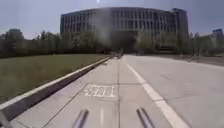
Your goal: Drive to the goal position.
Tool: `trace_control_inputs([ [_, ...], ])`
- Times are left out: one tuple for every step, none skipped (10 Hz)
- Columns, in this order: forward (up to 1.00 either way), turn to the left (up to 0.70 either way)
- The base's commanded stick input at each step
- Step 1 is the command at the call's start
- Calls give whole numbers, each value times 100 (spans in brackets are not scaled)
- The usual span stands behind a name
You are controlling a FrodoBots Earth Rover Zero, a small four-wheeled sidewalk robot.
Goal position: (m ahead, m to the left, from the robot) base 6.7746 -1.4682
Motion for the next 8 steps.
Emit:
trace_control_inputs([
  [70, 0],
  [70, 0],
  [70, 0],
  [70, 0],
  [70, 0],
  [70, -9],
  [70, -33],
  [70, -33],
])
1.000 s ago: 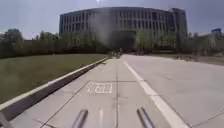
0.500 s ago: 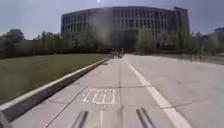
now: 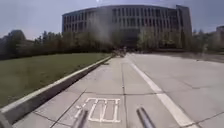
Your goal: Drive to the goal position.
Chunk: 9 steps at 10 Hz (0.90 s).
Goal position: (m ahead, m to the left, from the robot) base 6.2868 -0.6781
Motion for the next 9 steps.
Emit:
trace_control_inputs([
  [70, -33],
  [70, -33],
  [70, -33],
  [70, -33],
  [70, -33],
  [70, -33],
  [70, -33],
  [70, -33],
  [70, 0],
])
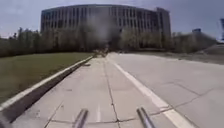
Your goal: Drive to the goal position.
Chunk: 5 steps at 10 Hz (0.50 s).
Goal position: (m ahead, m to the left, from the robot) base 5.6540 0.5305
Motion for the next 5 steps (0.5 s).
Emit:
trace_control_inputs([
  [70, 0],
  [70, 0],
  [70, 0],
  [70, 0],
  [70, -1],
])
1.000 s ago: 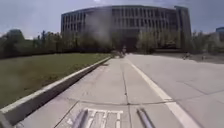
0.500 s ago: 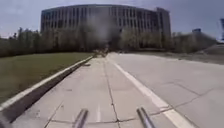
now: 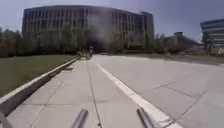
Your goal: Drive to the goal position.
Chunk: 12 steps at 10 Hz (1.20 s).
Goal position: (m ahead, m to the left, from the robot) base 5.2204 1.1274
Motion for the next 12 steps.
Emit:
trace_control_inputs([
  [70, -15],
  [70, -32],
  [70, -32],
  [70, -32],
  [70, -32],
  [70, -30],
  [70, -15],
  [70, 0],
  [70, 0],
  [70, 0],
  [70, 0],
  [70, 0],
])
